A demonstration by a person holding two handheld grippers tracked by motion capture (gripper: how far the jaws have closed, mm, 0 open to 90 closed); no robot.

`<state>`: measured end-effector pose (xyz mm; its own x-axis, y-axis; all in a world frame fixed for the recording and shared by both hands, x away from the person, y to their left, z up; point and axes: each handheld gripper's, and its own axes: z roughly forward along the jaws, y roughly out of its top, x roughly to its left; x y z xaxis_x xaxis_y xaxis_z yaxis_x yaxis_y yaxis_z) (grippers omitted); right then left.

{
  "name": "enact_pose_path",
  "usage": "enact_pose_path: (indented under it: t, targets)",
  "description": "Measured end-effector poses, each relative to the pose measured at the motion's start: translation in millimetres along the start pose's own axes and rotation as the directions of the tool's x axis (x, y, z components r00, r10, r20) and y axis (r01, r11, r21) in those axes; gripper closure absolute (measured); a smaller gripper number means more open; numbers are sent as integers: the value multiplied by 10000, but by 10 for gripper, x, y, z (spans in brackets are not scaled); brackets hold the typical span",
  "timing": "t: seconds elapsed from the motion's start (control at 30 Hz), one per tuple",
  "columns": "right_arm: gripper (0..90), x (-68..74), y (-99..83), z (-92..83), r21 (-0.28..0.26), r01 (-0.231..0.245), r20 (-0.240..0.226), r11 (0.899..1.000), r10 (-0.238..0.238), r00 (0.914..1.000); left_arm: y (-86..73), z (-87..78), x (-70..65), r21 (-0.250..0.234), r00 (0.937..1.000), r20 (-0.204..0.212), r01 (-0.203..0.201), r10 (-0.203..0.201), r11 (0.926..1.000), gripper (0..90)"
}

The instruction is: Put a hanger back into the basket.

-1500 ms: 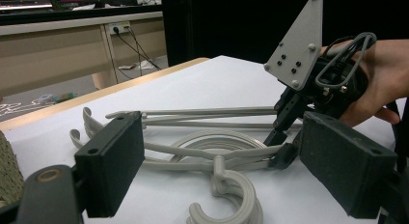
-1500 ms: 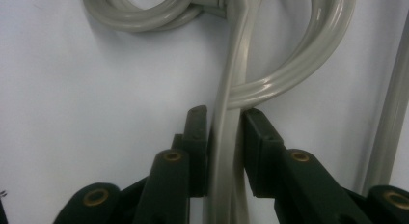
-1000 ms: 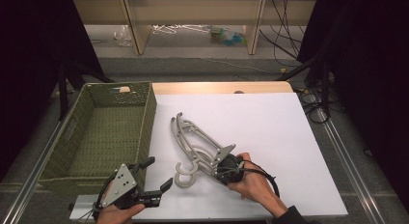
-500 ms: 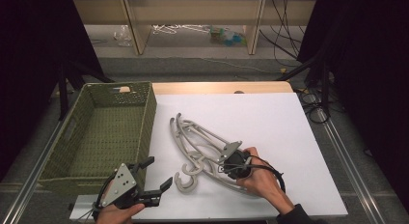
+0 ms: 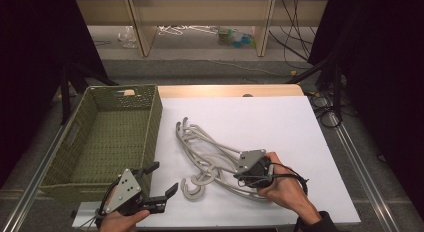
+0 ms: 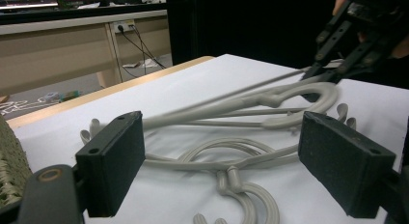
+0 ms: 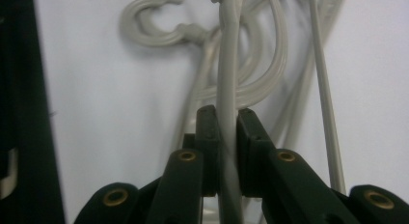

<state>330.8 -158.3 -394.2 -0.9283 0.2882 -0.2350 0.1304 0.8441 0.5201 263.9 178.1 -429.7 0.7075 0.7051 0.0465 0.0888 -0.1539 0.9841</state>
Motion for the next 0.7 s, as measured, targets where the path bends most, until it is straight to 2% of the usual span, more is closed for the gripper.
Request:
enact_pose_path:
  t: [0.1,0.17,0.2,0.33,0.43,0.5,0.53,0.6,0.7]
  targets:
    - [821,69,-37,-13,-162,320,-512,9994,-328,9982,-1,2,1,58,10000,2,-41,41,10000,165]
    - [821,93,-47,-26,-149,380,-689,9992,-389,9969,-8,15,-8,98,10000,7,-35,35,9999,165]
    - [821,125,-67,-52,-235,477,-784,9986,-494,9957,-8,29,-12,200,9997,14,-251,251,9995,167]
    - [822,135,-102,-151,-526,520,-1031,9973,-572,9930,-28,123,-55,533,9989,66,-475,472,9974,176]
    - [822,141,-131,-186,-603,560,-1194,9966,-629,9909,-46,234,-88,1010,9963,366,-805,772,9916,211]
    - [822,151,-138,-192,-683,546,-1302,9962,-632,9895,-58,307,-122,1441,9912,581,-1263,1190,9815,225]
    - [821,154,-138,-194,-713,539,-1329,9960,-631,9891,-58,307,-122,1441,9912,581,-1263,1190,9815,238]
    - [822,155,-136,-199,-746,549,-1399,9957,-649,9880,-78,381,-155,1669,9844,916,-1640,1503,9723,248]
    - [821,179,-117,-229,-866,608,-1520,9944,-735,9856,-93,523,-207,1897,9599,1563,-2606,2329,9466,272]
